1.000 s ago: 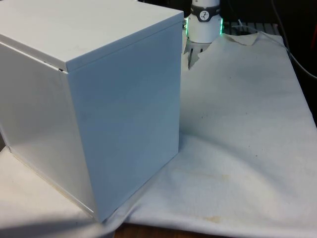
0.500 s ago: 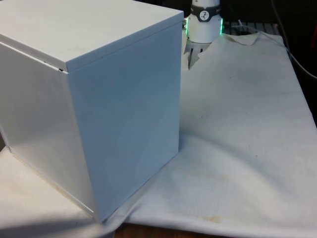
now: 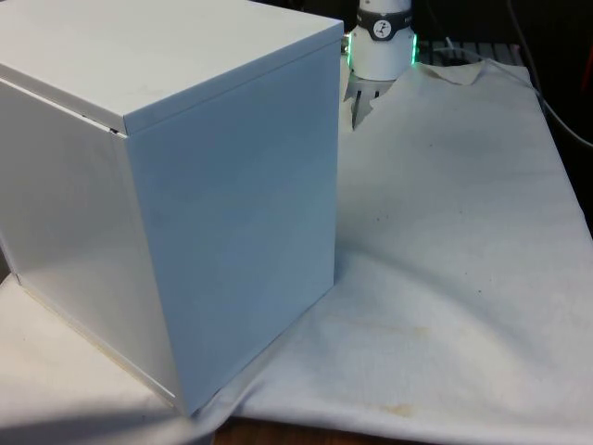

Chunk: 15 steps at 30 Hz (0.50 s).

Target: Open the drawer, then close it.

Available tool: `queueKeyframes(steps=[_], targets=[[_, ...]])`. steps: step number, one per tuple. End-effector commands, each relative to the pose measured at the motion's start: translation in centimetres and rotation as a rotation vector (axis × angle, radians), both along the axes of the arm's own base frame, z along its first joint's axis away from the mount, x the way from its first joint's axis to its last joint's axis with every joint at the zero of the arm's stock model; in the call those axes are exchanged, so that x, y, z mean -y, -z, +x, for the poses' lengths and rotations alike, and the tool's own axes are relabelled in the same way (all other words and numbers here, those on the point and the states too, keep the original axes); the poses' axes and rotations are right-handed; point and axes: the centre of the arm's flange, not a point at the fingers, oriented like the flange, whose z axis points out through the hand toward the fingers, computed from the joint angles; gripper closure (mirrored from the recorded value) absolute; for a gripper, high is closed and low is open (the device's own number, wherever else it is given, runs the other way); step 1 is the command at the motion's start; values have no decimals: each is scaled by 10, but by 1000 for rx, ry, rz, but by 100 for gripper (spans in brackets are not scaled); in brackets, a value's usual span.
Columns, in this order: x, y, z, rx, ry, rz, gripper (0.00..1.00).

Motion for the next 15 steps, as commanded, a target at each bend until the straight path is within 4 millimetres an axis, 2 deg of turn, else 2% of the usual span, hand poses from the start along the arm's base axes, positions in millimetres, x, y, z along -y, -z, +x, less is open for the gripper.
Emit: queueKeyframes(steps=[1, 12, 15], targets=[[1, -2, 2, 11, -2, -5, 100], [-2, -1, -4, 5, 4, 8, 100], [-5, -5, -13, 15, 3, 10, 100]])
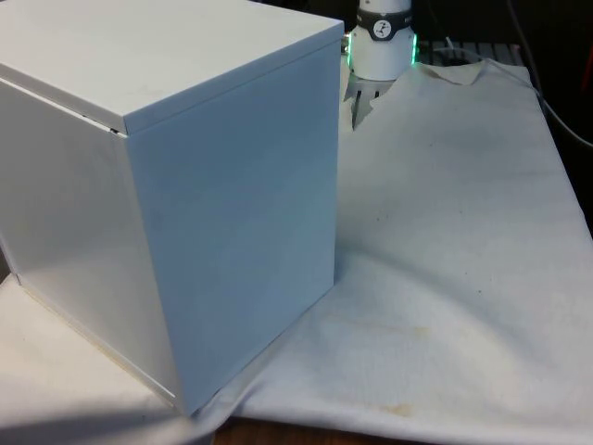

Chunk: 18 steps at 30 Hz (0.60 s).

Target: Open the drawer, then close it.

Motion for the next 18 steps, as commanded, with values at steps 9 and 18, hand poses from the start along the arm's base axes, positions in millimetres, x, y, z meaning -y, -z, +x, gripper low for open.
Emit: queueKeyframes(steps=[9, 18], targets=[[-8, -6, -18, 17, 1, 6, 100], [-16, -8, -35, 33, -1, 17, 100]])
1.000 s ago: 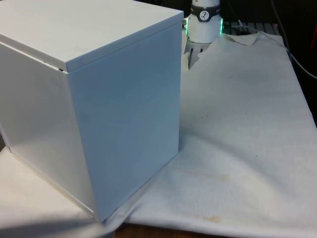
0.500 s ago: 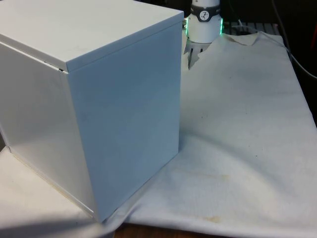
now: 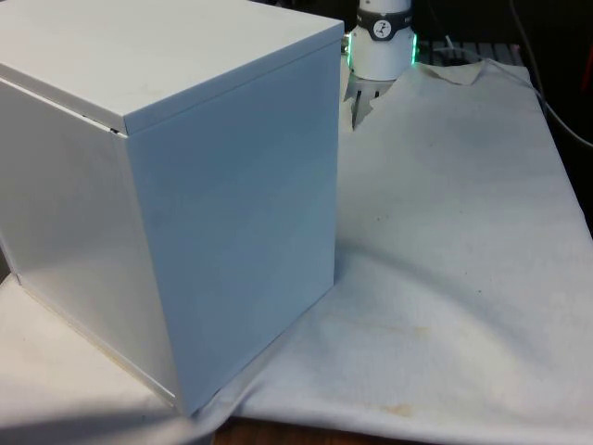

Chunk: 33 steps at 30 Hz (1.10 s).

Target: Open the drawer, then close it.

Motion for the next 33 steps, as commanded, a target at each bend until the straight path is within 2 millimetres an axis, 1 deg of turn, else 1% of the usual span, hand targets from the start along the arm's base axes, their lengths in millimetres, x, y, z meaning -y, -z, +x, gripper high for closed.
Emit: queueKeyframes(steps=[1, 6, 7, 11, 14, 15, 21, 22, 25, 30, 31, 33], targets=[[-2, -2, -3, 9, 0, -9, 100], [-7, -5, -13, 19, 0, 0, 100], [-6, -3, -11, 9, 0, 10, 100], [-11, -7, -22, 24, 1, 5, 100], [-15, -8, -27, 28, 0, 8, 100], [-14, -6, -26, 18, 0, 18, 100], [-20, -10, -38, 40, 0, 15, 100], [-19, -8, -36, 29, 0, 24, 100], [-24, -12, -45, 45, 0, 19, 100], [-28, -14, -53, 50, -2, 24, 100], [-27, -12, -51, 41, -2, 34, 100], [-30, -15, -57, 54, -1, 26, 100]])
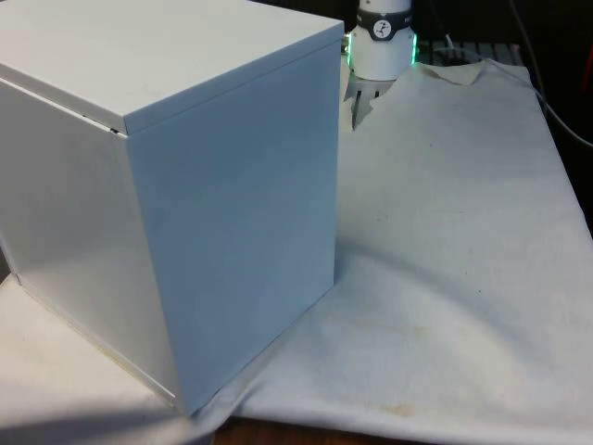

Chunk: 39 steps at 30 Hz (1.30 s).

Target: Open the drawer, then close it.

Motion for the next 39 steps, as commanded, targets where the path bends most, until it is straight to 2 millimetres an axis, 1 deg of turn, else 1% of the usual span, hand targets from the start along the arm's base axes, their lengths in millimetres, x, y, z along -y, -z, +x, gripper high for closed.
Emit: queueKeyframes(steps=[1, 7, 23, 24, 25, 27, 28, 34, 35, 36, 37, 39], targets=[[-2, -2, -4, 11, 1, -8, 100], [-6, -4, -10, 17, 0, -4, 100], [-12, -2, -8, 10, -7, -6, 100], [-11, -3, -9, 11, -11, 2, 96], [-11, -3, -8, 11, -7, -5, 96], [-12, -3, -8, 10, -8, -6, 86], [-12, -3, -8, 10, -7, -6, 74], [-12, -3, -9, 10, -12, 1, 43], [-12, -3, -8, 9, -8, -6, 43], [-12, -3, -8, 9, -8, -6, 38], [-12, -3, -8, 9, -7, -7, 25], [-12, -3, -8, 9, -8, -7, 15]])
